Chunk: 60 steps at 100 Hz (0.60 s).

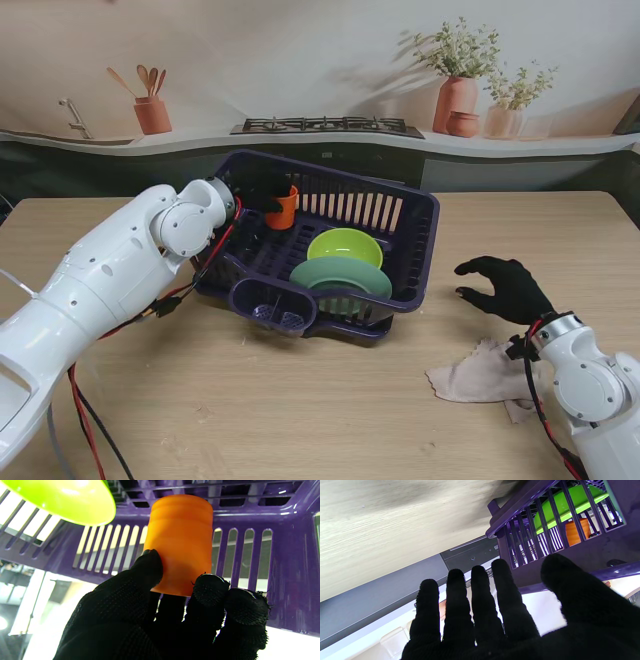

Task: Clear dishes and wipe the table

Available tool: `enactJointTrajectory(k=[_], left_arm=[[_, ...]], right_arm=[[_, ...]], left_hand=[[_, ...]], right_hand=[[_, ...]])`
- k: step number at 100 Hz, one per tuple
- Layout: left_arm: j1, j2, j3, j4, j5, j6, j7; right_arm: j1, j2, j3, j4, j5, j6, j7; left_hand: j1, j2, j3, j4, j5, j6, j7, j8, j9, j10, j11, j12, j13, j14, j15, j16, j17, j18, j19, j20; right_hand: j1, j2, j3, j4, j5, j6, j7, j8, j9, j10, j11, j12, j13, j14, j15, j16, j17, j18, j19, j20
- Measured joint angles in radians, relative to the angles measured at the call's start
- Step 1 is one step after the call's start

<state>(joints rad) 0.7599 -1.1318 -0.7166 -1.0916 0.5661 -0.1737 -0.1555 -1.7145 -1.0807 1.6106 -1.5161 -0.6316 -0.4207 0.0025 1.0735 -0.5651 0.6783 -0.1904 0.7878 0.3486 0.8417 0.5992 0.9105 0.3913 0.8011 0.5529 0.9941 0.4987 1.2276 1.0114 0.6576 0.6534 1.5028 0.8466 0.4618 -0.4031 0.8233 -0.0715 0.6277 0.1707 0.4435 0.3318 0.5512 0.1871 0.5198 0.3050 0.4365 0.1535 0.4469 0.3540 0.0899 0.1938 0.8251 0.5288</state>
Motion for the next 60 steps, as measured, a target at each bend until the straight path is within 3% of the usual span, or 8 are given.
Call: enactJointTrajectory(k=[60], left_arm=[[0.016,-0.006,0.007,0.011,-0.003,0.039,0.007]], right_arm=[[0.001,0.000,0.001,0.007,-0.004,-0.002,-0.008]], left_hand=[[0.001,0.000,-0.010,0.000,0.000,-0.010,0.009,-0.069,-0.001,0.000,-0.015,0.000,-0.035,0.012,-0.106,-0.081,-0.054,0.000,-0.078,-0.014]], right_hand=[[0.000,0.000,0.000,0.000,0.000,0.000,0.000,0.000,0.000,0.000,0.000,0.000,0.000,0.000,0.000,0.000,0.000,0.000,0.000,0.000]])
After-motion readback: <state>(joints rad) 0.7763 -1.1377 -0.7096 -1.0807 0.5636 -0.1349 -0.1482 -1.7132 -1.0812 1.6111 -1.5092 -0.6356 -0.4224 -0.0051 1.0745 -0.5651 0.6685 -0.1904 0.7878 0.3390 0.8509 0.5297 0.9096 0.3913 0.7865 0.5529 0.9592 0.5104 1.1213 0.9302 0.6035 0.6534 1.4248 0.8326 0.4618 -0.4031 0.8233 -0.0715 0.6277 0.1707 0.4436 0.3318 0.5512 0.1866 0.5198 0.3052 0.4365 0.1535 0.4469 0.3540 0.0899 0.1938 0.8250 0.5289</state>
